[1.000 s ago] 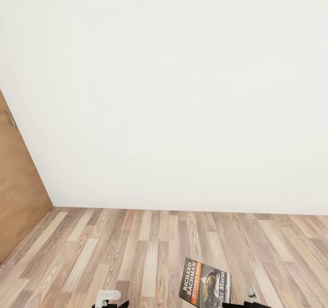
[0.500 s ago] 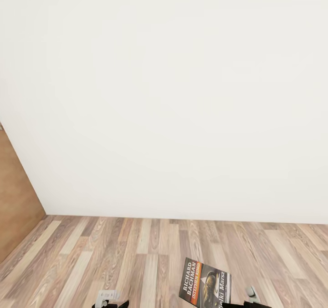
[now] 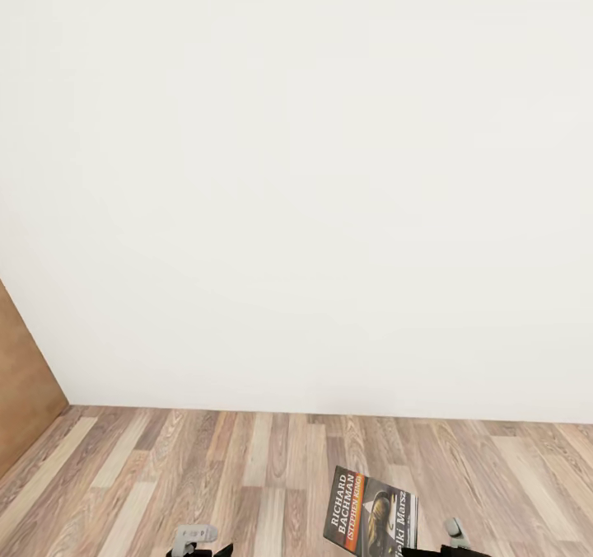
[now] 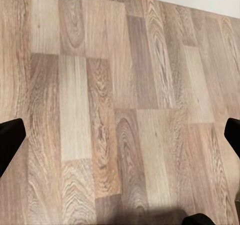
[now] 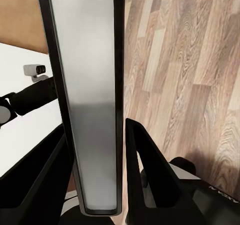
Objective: In the bedroom, move the book from the bed onto either nightstand, and place the two sandals side by side next to the bed.
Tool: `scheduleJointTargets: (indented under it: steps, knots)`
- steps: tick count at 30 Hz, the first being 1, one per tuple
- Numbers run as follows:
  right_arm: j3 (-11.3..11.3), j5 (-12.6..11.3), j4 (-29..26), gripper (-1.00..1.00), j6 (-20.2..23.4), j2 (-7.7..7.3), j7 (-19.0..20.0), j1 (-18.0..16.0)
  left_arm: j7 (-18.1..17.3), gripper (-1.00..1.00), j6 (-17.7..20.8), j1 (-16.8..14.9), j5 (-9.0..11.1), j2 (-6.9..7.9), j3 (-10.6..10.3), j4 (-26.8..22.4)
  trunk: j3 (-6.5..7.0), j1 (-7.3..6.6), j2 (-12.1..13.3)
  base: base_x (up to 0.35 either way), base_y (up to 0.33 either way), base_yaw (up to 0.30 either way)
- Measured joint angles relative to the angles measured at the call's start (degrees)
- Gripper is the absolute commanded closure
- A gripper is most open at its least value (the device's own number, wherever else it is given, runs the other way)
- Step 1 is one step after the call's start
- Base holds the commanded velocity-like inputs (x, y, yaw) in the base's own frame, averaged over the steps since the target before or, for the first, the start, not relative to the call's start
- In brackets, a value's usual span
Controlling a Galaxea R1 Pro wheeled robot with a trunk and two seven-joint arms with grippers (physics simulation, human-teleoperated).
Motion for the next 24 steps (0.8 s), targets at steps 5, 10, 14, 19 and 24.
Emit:
scheduleJointTargets:
  steps: [5, 10, 14, 19, 24]
  knots:
    - [-0.01, 0.00, 0.00, 1.00, -0.04, 0.00, 0.00, 0.00, -0.02, -1.00, 0.00, 0.00, 0.00, -0.01, -0.01, 0.00, 0.00, 0.00, 0.00, 0.327, 0.000, 0.000]
    - [0.01, 0.00, 0.00, 1.00, 0.00, 0.00, 0.00, 0.00, -0.02, -1.00, 0.00, 0.00, 0.00, -0.01, -0.01, 0.00, 0.00, 0.00, 0.00, 0.327, 0.000, 0.000]
    - [0.00, 0.00, 0.00, 1.00, 0.00, 0.00, 0.00, 0.00, 0.00, -1.00, 0.00, 0.00, 0.00, 0.00, -0.01, 0.00, 0.00, 0.00, 0.00, 0.327, 0.000, 0.000]
    - [-0.01, 0.00, 0.00, 1.00, 0.00, 0.00, 0.00, 0.00, 0.02, -1.00, 0.00, 0.00, 0.00, -0.01, 0.00, 0.00, 0.00, 0.00, 0.00, 0.327, 0.000, 0.000]
    - [0.01, 0.00, 0.00, 1.00, 0.02, 0.00, 0.00, 0.00, 0.02, -1.00, 0.00, 0.00, 0.00, 0.00, -0.01, 0.00, 0.00, 0.00, 0.00, 0.327, 0.000, 0.000]
